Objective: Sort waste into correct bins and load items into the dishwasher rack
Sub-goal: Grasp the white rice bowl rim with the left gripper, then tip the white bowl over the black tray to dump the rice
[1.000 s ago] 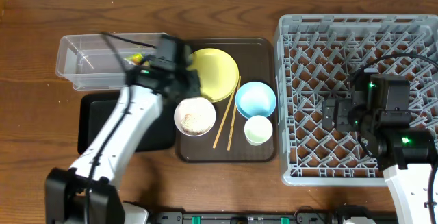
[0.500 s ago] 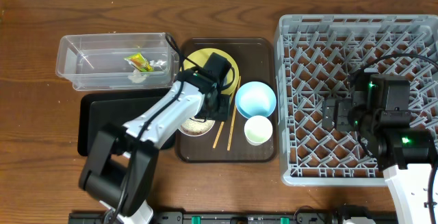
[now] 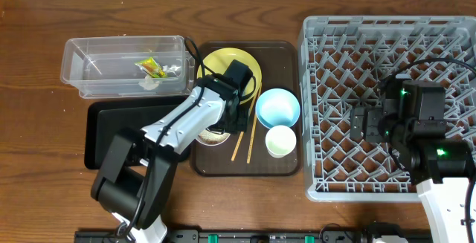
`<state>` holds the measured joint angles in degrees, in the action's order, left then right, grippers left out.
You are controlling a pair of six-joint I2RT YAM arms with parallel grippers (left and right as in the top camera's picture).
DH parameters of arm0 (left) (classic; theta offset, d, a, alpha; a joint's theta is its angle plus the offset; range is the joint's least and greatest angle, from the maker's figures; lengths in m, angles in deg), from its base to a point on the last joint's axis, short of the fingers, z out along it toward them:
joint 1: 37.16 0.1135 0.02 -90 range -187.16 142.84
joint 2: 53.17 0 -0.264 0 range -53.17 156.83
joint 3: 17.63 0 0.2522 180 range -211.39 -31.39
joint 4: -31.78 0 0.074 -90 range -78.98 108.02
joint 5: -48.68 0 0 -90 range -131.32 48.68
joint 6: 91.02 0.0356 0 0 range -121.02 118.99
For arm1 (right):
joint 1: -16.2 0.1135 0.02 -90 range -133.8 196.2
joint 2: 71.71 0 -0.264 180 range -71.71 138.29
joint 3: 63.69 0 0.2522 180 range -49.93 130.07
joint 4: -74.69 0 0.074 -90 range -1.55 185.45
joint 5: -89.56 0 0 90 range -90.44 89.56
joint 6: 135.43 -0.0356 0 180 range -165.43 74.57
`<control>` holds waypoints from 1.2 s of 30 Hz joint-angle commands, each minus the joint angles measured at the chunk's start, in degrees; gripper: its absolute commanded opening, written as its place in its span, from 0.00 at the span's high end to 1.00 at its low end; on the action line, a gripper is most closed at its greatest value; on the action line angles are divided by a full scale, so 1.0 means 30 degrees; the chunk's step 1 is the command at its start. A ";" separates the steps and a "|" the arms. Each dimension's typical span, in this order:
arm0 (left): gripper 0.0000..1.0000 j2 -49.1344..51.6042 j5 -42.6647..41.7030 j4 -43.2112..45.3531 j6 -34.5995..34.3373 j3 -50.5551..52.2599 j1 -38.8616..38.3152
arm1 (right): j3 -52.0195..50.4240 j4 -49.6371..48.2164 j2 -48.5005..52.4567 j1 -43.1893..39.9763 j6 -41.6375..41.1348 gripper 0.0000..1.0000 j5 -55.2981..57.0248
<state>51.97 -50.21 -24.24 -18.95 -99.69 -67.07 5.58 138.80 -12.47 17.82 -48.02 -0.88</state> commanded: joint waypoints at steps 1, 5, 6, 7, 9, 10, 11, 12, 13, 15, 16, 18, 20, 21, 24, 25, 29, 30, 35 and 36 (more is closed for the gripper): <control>0.94 -0.0197 -0.0182 -0.0408 0.0029 -0.0073 -0.0022 | 0.0423 0.0036 0.0007 0.0087 -0.0197 0.01 -0.0080; 0.94 -0.1938 -0.0189 -0.1166 0.0044 -0.0073 -0.0007 | 0.0423 0.0029 0.0007 0.0087 -0.0197 0.01 -0.0080; 0.94 -0.2543 -0.0189 -0.1348 0.0124 -0.0073 0.0029 | 0.0423 0.0029 0.0007 0.0087 -0.0189 0.01 -0.0080; 0.94 -0.3249 -0.0197 -0.1545 0.0364 -0.0073 0.0117 | 0.0423 0.0022 0.0007 0.0087 -0.0189 0.01 -0.0080; 0.94 -0.4313 -0.0291 -0.1829 0.0721 -0.0066 0.0379 | 0.0423 0.0022 0.0007 0.0087 -0.0189 0.01 -0.0080; 0.94 -0.4874 -0.0430 -0.2018 0.0874 -0.0066 0.0634 | 0.0423 0.0022 0.0007 0.0087 -0.0189 0.01 -0.0073; 0.94 -0.5399 -0.0699 -0.2200 0.1064 -0.0066 0.0976 | 0.0423 0.0022 0.0007 0.0087 -0.0189 0.01 -0.0080; 0.94 -0.5807 -0.1144 -0.2368 0.1421 -0.0066 0.1384 | 0.0423 0.0029 0.0007 0.0087 -0.0189 0.01 -0.0080; 0.94 -0.6105 -0.1676 -0.2499 0.1814 -0.0066 0.1792 | 0.0423 0.0036 0.0007 0.0087 -0.0189 0.01 -0.0073; 0.94 -0.6506 -0.3198 -0.2783 0.2696 -0.0066 0.2878 | 0.0423 0.0029 0.0007 0.0087 -0.0189 0.01 -0.0073; 0.94 -0.6564 -0.4160 -0.2929 0.3198 -0.0066 0.3548 | 0.0423 0.0029 0.0007 0.0087 -0.0189 0.01 -0.0080; 0.94 -0.6528 -0.6069 -0.3198 0.4328 -0.0022 0.5013 | 0.0423 0.0058 0.0007 0.0087 -0.0189 0.01 -0.0073; 0.94 -0.6492 -0.7876 -0.3191 0.5304 0.0284 0.6550 | 0.0423 0.0080 0.0007 0.0087 -0.0189 0.01 -0.0080; 0.94 -0.6484 -0.8590 -0.3177 0.5668 0.0459 0.7213 | 0.0423 0.0080 0.0007 0.0087 -0.0189 0.01 -0.0080; 0.94 -0.6470 -1.1482 -0.3169 0.7308 0.1268 0.9566 | 0.0423 0.0073 0.0007 0.0087 -0.0189 0.01 -0.0080; 0.94 -0.6470 -1.2276 -0.3184 0.7766 0.1523 1.0207 | 0.0423 0.0073 0.0007 0.0087 -0.0189 0.01 -0.0073; 0.94 -0.6470 -1.5781 -0.3177 0.9959 0.2907 1.2954 | 0.0423 0.0080 0.0007 0.0087 -0.0189 0.01 -0.0080; 0.94 -0.6470 -1.6772 -0.3177 1.0542 0.3286 1.3631 | 0.0423 0.0080 0.0007 0.0087 -0.0189 0.01 -0.0080; 0.94 -0.6470 -2.1281 -0.3162 1.3209 0.5115 1.6517 | 0.0423 0.0073 0.0007 0.0087 -0.0189 0.01 -0.0080; 0.94 -0.6470 -2.1908 -0.3053 1.3406 0.5523 1.7063 | 0.0423 0.0080 0.0007 0.0087 -0.0189 0.01 -0.0080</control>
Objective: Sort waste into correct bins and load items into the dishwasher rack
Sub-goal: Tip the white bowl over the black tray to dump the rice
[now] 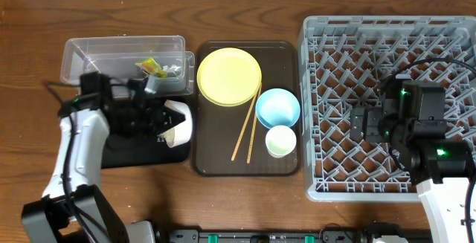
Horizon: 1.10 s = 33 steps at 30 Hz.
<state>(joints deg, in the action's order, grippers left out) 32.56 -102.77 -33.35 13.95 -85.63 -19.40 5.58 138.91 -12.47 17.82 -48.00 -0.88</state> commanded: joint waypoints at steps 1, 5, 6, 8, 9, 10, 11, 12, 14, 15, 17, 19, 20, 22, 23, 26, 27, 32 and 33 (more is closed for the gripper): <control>0.94 0.0000 -0.4801 0.0160 0.2433 0.1195 0.1625 | 0.0423 0.0044 0.0007 0.0087 -0.0197 0.01 -0.0080; 0.94 0.0000 -0.6455 0.0583 0.2426 0.2441 0.3395 | 0.0423 0.0044 0.0007 0.0087 -0.0197 0.01 -0.0080; 0.94 0.0000 -0.6637 0.0583 0.2419 0.2616 0.3752 | 0.0423 0.0051 0.0007 0.0087 -0.0197 0.01 -0.0080; 0.94 0.0007 -0.6972 0.0583 0.2033 0.2834 0.4517 | 0.0423 0.0058 0.0007 0.0087 -0.0197 0.01 -0.0080; 0.94 0.0000 -0.7206 0.0583 0.1603 0.2892 0.4896 | 0.0423 0.0058 0.0007 0.0087 -0.0197 0.01 -0.0080; 0.94 0.0000 -0.7468 0.0576 0.1253 0.2929 0.5195 | 0.0423 0.0058 0.0007 0.0087 -0.0197 0.01 -0.0080; 0.94 0.0007 -0.7890 0.0568 0.0940 0.2936 0.5501 | 0.0423 0.0058 0.0007 0.0087 -0.0197 0.01 -0.0080; 0.94 0.0000 -0.8306 0.0576 0.0590 0.2936 0.5734 | 0.0423 0.0058 0.0007 0.0087 -0.0197 0.01 -0.0080; 0.94 0.0000 -0.9573 0.0576 -0.0277 0.2936 0.6244 | 0.0423 0.0051 0.0007 0.0087 -0.0197 0.01 -0.0080; 0.94 0.0000 -0.9551 0.0597 -0.0736 0.2936 0.6404 | 0.0423 0.0051 0.0007 0.0087 -0.0197 0.01 -0.0080; 0.94 0.0000 -0.9559 0.0714 -0.1457 0.2936 0.6717 | 0.0423 0.0058 0.0007 0.0087 -0.0197 0.01 -0.0080; 0.94 0.0000 -0.9559 0.0721 -0.1537 0.2936 0.6856 | 0.0423 0.0058 0.0007 0.0087 -0.0197 0.01 -0.0080; 0.94 0.0000 -0.9559 0.0721 -0.1537 0.2936 0.6907 | 0.0423 0.0051 0.0007 0.0087 -0.0197 0.01 -0.0080; 0.94 0.0000 -0.9559 0.0721 -0.1610 0.2936 0.6943 | 0.0423 0.0058 0.0007 0.0087 -0.0197 0.01 -0.0080; 0.94 0.0000 -0.9559 0.0721 -0.1603 0.2936 0.6936 | 0.0423 0.0058 0.0007 0.0087 -0.0197 0.01 -0.0080; 0.94 0.0000 -0.9559 0.0729 -0.1938 0.2936 0.6936 | 0.0423 0.0066 0.0007 0.0087 -0.0197 0.01 -0.0080; 0.94 0.0000 -0.9559 0.0729 -0.2164 0.2936 0.6936 | 0.0423 0.0058 0.0007 0.0087 -0.0197 0.01 -0.0080; 0.94 0.0000 -0.9559 0.0729 -0.4962 0.2936 0.6936 | 0.0423 0.0058 0.0007 0.0087 -0.0197 0.01 -0.0080; 0.94 0.0000 -0.9559 0.0721 -0.5668 0.2936 0.6936 | 0.0423 0.0058 0.0007 0.0087 -0.0197 0.01 -0.0080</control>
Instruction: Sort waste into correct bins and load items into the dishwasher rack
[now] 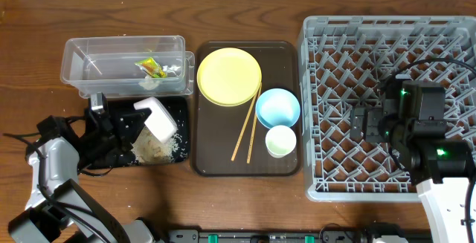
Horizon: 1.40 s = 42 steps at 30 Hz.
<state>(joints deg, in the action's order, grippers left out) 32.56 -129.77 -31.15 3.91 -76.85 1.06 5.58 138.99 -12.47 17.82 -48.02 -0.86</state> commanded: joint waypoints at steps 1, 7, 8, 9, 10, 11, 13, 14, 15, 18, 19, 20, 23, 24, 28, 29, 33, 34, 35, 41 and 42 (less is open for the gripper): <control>0.94 0.0000 -0.0561 -0.0007 -0.3133 0.0007 0.0117 | 0.0423 0.0036 0.0007 0.0087 -0.0189 0.01 -0.0087; 0.94 0.0000 -0.0503 0.1923 -0.3869 0.0007 0.0131 | 0.0423 0.0095 0.0007 0.0087 -0.0189 0.01 -0.0087; 0.94 0.0000 -0.0503 0.2958 -0.3089 0.0007 0.0131 | 0.0423 0.0087 0.0007 0.0087 -0.0189 0.01 -0.0087; 0.94 0.0000 -0.0488 0.3847 -0.2004 0.0007 0.0131 | 0.0423 0.0087 0.0007 0.0087 -0.0189 0.01 -0.0080; 0.94 -0.0007 -0.0517 0.4233 -0.1341 0.0007 0.0131 | 0.0423 0.0073 0.0007 0.0087 -0.0189 0.01 -0.0087; 0.94 -0.0007 -0.0532 0.4619 -0.1195 0.0007 0.0131 | 0.0423 0.0080 0.0007 0.0087 -0.0189 0.01 -0.0087; 0.94 -0.0007 -0.0532 0.4947 -0.1158 0.0007 0.0131 | 0.0423 0.0102 0.0007 0.0087 -0.0189 0.01 -0.0080; 0.94 -0.0007 -0.0525 0.4932 -0.1202 0.0007 0.0131 | 0.0423 0.0102 0.0007 0.0087 -0.0189 0.01 -0.0080; 0.94 -0.0007 -0.0510 0.4925 -0.1428 0.0007 0.0131 | 0.0423 0.0102 0.0007 0.0087 -0.0189 0.01 -0.0080; 0.94 0.0000 -0.0517 0.4932 -0.2178 0.0007 0.0131 | 0.0423 0.0080 0.0007 0.0087 -0.0189 0.01 -0.0080; 0.94 -0.0007 -0.0517 0.4925 -0.2186 0.0007 0.0131 | 0.0423 0.0080 0.0007 0.0087 -0.0189 0.01 -0.0080; 0.94 -0.0007 -0.0532 0.4903 -0.2178 0.0007 0.0102 | 0.0423 0.0080 0.0007 0.0087 -0.0182 0.01 -0.0080; 0.94 -0.0029 -0.0532 0.4860 -0.2237 0.0007 -0.0175 | 0.0423 0.0087 0.0007 0.0087 -0.0189 0.01 -0.0080; 0.94 -0.0066 -0.0525 0.4852 -0.2237 0.0007 -0.0364 | 0.0423 0.0087 0.0007 0.0087 -0.0189 0.01 -0.0080; 0.94 -0.0780 0.0911 0.4867 -0.2251 -0.0117 -0.2208 | 0.0423 0.0073 0.0007 0.0087 -0.0189 0.01 -0.0080; 0.94 -0.1086 0.2062 0.4867 -0.2514 -0.0211 -0.2936 | 0.0423 0.0058 0.0007 0.0087 -0.0197 0.01 -0.0087; 0.94 -0.2288 0.6878 0.5246 -0.3643 -0.0823 -0.6572 | 0.0423 0.0036 0.0007 0.0087 -0.0189 0.01 -0.0087; 0.93 -0.2506 0.7912 0.5442 -0.3876 -0.0954 -0.7519 | 0.0423 0.0036 0.0007 0.0087 -0.0197 0.01 -0.0087; 0.94 -0.2681 0.8852 0.5661 -0.4146 -0.1056 -0.8451 | 0.0423 0.0036 0.0007 0.0087 -0.0197 0.01 -0.0087; 0.94 -0.2834 1.5351 0.6666 -0.5049 -0.1107 -1.4571 | 0.0423 0.0015 0.0007 0.0087 -0.0197 0.01 -0.0087; 0.94 -0.2805 1.6881 0.6659 -0.5049 -0.1107 -1.5701 | 0.0423 0.0000 0.0007 0.0087 -0.0197 0.01 -0.0087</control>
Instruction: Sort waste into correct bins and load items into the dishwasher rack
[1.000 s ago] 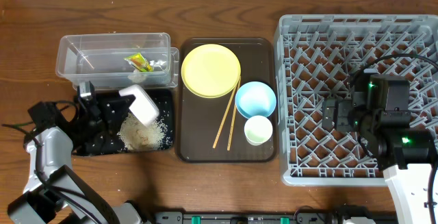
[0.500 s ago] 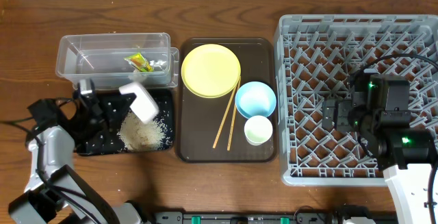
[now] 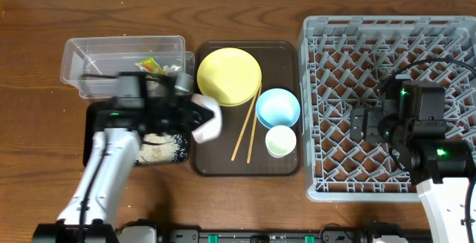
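My left gripper (image 3: pixel 192 111) is shut on a white bowl (image 3: pixel 210 121), held tipped on its side over the left edge of the brown tray (image 3: pixel 223 167). The bowl shows no food inside. On that tray lie a yellow plate (image 3: pixel 229 76), a pair of chopsticks (image 3: pixel 244 128), a blue bowl (image 3: pixel 277 108) and a small pale green cup (image 3: pixel 280 140). Rice scraps (image 3: pixel 160 145) are spread on the black tray (image 3: pixel 100 120) at the left. My right gripper (image 3: pixel 359 125) hovers over the grey dishwasher rack (image 3: pixel 320 57), holding nothing; how its jaws stand is unclear.
A clear plastic bin (image 3: pixel 89 65) behind the black tray holds a yellow-green wrapper (image 3: pixel 151 66) and other scraps. The left arm stretches from the front left across the black tray. The rack fills the right side of the wooden table.
My left gripper moved right with the white bowl, from above the black tray to the brown tray's left edge. The rice stays on the black tray. The right arm is unchanged.
First my left gripper was at the white bowl on the brown tray. Then it held the bowl tipped at the black tray's right edge. Then the bowl was upturned over that tray with rice spilled beneath. Now the bowl is back at the brown tray.
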`<state>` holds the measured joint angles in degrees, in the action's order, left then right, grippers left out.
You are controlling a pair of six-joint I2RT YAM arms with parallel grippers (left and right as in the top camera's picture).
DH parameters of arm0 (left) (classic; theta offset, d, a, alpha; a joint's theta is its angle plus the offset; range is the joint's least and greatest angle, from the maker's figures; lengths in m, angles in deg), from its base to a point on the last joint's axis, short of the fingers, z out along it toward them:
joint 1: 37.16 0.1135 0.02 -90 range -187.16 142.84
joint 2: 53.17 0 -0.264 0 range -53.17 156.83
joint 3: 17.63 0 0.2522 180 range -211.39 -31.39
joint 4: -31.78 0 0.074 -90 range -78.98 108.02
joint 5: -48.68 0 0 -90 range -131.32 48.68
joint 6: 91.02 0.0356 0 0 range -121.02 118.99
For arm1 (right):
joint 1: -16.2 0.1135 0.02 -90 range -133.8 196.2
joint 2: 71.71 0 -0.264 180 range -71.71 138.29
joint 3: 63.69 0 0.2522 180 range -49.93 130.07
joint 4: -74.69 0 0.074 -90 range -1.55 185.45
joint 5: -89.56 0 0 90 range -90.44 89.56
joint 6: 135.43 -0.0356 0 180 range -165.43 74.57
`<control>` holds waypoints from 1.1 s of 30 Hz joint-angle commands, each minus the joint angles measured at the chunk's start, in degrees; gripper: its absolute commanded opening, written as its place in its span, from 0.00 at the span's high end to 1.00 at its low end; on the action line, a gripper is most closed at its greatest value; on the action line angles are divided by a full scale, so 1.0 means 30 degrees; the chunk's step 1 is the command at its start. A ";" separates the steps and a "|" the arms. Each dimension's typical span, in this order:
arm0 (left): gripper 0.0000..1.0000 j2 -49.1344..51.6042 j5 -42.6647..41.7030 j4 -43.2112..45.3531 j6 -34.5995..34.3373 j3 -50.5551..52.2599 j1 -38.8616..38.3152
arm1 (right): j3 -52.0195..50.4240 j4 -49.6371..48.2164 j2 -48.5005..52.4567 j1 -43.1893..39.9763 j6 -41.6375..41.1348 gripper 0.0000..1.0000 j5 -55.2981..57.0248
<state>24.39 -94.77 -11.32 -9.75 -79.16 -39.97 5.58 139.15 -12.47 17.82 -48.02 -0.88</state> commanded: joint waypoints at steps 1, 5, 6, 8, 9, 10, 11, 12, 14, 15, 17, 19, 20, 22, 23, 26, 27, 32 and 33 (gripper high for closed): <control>0.94 -0.0036 0.6375 0.0051 -0.0495 -0.0335 -0.2834 | 0.0423 -0.0073 0.0007 0.0087 -0.0197 0.01 -0.0080; 0.94 0.0270 1.0899 0.0095 -0.0576 -0.0328 -0.5792 | 0.0423 -0.0109 0.0007 0.0087 -0.0197 0.01 -0.0080; 0.94 0.0423 1.1817 0.0204 -0.0561 -0.0328 -0.6448 | 0.0423 -0.0102 0.0007 0.0087 -0.0197 0.01 -0.0080; 0.94 0.0714 1.2626 0.0488 -0.0561 -0.0321 -0.7257 | 0.0423 -0.0102 0.0007 0.0087 -0.0197 0.01 -0.0080; 0.94 0.0933 1.2706 0.0787 -0.0561 -0.0321 -0.7664 | 0.0423 -0.0109 0.0007 0.0087 -0.0197 0.01 -0.0080; 0.94 0.1144 1.2699 0.1042 -0.0561 -0.0321 -0.7919 | 0.0423 -0.0109 0.0007 0.0087 -0.0189 0.01 -0.0080; 0.94 0.1377 1.2706 0.1326 -0.0554 -0.0321 -0.8167 | 0.0423 -0.0102 0.0007 0.0087 -0.0197 0.01 -0.0080; 0.94 0.1625 1.2706 0.1581 -0.0561 -0.0321 -0.8342 | 0.0423 -0.0102 0.0007 0.0087 -0.0197 0.01 -0.0080; 0.93 0.2069 1.2706 0.1989 -0.0561 -0.0321 -0.8531 | 0.0423 -0.0095 0.0007 0.0087 -0.0197 0.01 -0.0080; 0.93 0.2237 1.2699 0.2084 -0.0568 -0.0321 -0.8539 | 0.0423 -0.0087 0.0007 0.0087 -0.0197 0.01 -0.0080; 0.87 0.2499 1.2706 0.2142 -0.0561 -0.0321 -0.8539 | 0.0423 -0.0058 0.0007 0.0087 -0.0197 0.01 -0.0080; 0.77 0.2616 1.2706 0.2186 -0.0554 -0.0321 -0.8539 | 0.0423 -0.0044 0.0007 0.0087 -0.0197 0.01 -0.0080; 0.77 0.2616 1.2699 0.2229 -0.0554 -0.0321 -0.8539 | 0.0423 -0.0044 0.0007 0.0087 -0.0189 0.01 -0.0080; 0.73 0.2484 1.2692 0.2390 -0.0546 -0.0350 -0.8539 | 0.0423 -0.0044 0.0007 0.0087 -0.0189 0.01 -0.0080; 0.72 0.2375 1.2699 0.2404 -0.0539 -0.0408 -0.8539 | 0.0423 -0.0044 0.0007 0.0087 -0.0197 0.01 -0.0080; 0.66 0.1749 1.2327 0.2382 -0.0554 -0.0845 -0.8539 | 0.0423 -0.0044 0.0007 0.0087 -0.0189 0.01 -0.0080; 0.62 0.1457 1.1956 0.2397 -0.0554 -0.1056 -0.8539 | 0.0423 -0.0044 0.0007 0.0087 -0.0189 0.01 -0.0080; 0.54 0.0262 0.9785 0.2747 -0.0896 -0.1610 -0.8633 | 0.0423 -0.0044 0.0007 0.0087 -0.0189 0.01 -0.0080; 0.53 0.0197 0.9639 0.2790 -0.1078 -0.1610 -0.8757 | 0.0423 -0.0044 0.0007 0.0087 -0.0189 0.01 -0.0080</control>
<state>26.64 -61.86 -3.21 -11.76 -82.29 -65.60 5.58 138.89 -12.47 17.82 -48.00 -0.88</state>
